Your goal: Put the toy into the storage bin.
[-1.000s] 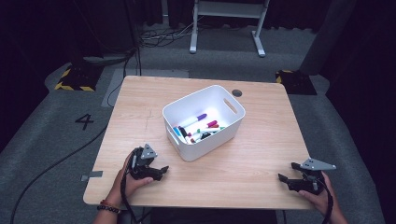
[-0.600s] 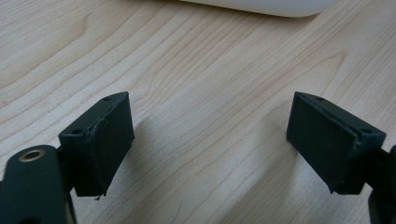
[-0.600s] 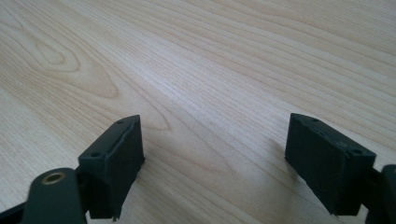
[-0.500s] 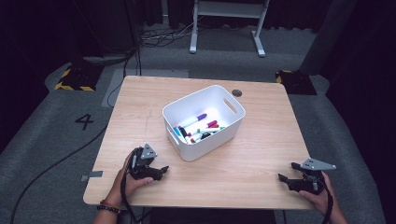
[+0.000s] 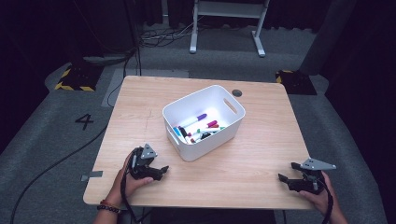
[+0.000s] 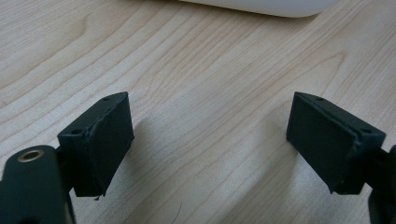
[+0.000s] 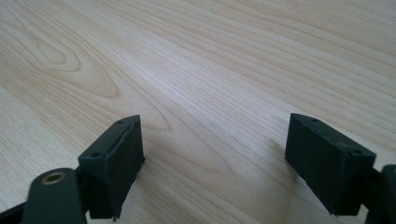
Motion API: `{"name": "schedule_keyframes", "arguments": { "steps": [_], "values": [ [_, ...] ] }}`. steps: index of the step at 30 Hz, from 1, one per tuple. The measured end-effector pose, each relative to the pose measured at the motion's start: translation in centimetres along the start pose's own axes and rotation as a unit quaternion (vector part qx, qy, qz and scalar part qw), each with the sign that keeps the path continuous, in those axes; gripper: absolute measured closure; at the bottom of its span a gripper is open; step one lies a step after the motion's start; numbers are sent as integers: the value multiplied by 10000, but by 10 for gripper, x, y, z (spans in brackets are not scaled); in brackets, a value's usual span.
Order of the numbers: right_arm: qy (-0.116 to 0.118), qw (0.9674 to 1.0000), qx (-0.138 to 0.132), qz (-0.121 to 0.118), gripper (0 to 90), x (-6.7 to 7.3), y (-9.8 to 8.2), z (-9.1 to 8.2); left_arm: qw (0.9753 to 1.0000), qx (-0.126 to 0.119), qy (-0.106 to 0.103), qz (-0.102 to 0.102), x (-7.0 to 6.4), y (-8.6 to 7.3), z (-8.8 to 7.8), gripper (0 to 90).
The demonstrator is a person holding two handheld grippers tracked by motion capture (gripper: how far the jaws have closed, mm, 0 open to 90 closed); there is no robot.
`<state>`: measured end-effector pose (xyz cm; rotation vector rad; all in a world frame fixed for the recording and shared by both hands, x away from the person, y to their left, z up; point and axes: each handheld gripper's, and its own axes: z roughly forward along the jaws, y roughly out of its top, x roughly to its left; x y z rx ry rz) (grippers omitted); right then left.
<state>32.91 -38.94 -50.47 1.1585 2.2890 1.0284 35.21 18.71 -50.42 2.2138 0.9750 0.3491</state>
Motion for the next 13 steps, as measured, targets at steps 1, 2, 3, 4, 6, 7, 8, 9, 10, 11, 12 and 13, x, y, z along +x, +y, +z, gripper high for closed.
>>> {"name": "schedule_keyframes", "arguments": {
  "steps": [1,2,3,4,6,7,8,9,10,11,12,13],
  "values": [
    [2,10000,0,0,195,0,0,0,10000,1,-10,-7,0,0,0,149],
    [7,10000,0,-7,195,0,0,0,10000,7,-20,-15,0,0,0,149],
    [11,10000,28,-15,196,-1,0,-1,10000,7,-20,-15,0,0,0,149],
    [11,10000,28,-19,196,-1,0,-1,10000,4,-17,-18,0,0,0,149],
    [9,10000,22,-12,195,0,0,0,10000,3,-12,-20,0,0,0,149],
    [9,10000,29,-23,196,-1,0,-1,10000,8,10,-19,0,0,0,148],
    [9,10000,22,-19,196,0,0,0,10000,9,6,-15,0,0,0,149],
    [6,10000,21,-18,195,0,0,0,10000,2,8,-38,0,0,0,149],
    [5,10000,26,-21,195,0,0,0,10000,3,7,-37,0,0,0,148],
    [4,10000,21,-20,195,0,0,0,10000,6,2,-21,0,0,0,148],
    [4,10000,27,-23,195,0,0,0,10000,4,7,-25,0,0,0,148],
    [4,10000,27,-23,195,0,0,0,10000,4,7,-25,0,0,0,148]
  ]
}}
